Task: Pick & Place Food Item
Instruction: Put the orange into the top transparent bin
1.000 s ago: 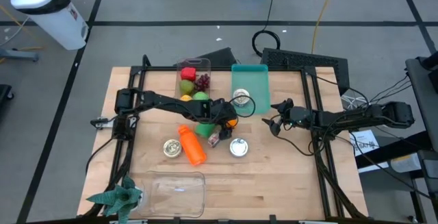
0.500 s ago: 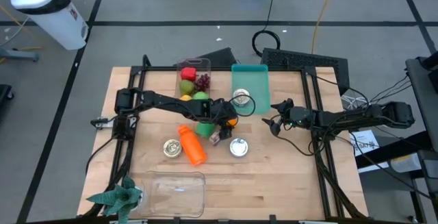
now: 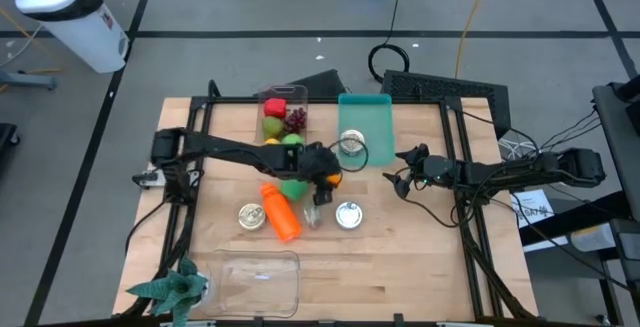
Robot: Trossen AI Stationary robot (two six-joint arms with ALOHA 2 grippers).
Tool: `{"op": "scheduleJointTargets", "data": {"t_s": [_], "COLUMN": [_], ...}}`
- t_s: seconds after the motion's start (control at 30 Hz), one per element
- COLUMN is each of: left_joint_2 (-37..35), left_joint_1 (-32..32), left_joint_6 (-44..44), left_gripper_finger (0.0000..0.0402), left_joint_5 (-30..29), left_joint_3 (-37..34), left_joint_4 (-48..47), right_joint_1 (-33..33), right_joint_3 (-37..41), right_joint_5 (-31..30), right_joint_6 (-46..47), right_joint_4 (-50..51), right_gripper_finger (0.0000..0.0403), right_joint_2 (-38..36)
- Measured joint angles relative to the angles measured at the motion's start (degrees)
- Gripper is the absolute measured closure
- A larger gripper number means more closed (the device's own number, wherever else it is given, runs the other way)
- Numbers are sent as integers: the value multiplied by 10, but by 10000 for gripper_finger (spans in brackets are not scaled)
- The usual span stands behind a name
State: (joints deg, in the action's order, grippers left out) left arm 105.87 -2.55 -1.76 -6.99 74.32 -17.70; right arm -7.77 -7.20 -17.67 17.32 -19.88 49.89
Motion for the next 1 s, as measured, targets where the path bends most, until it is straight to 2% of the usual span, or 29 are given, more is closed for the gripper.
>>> {"op": "scheduleJointTargets", "data": {"t_s": [0.33, 0.57, 0.8, 1.0], "left_joint_2": [-114, -182, -245, -287], "left_joint_1": [14, 6, -17, -90], "left_joint_6": [8, -35, -28, -79], "left_gripper_finger": [159, 163, 166, 167], "left_joint_5": [-72, -135, -165, -225], "left_joint_3": [1, -1, -72, -168], "left_joint_4": [19, 49, 102, 146], "right_joint_1": [0, 0, 0, 0], "right_joint_3": [0, 0, 0, 0], "right_joint_5": [0, 0, 1, 0], "right_joint_6": [0, 7, 11, 11], "right_joint_4": [0, 5, 10, 8], "right_gripper_finger": [9, 9, 9, 9], "right_joint_2": [0, 0, 0, 0]}}
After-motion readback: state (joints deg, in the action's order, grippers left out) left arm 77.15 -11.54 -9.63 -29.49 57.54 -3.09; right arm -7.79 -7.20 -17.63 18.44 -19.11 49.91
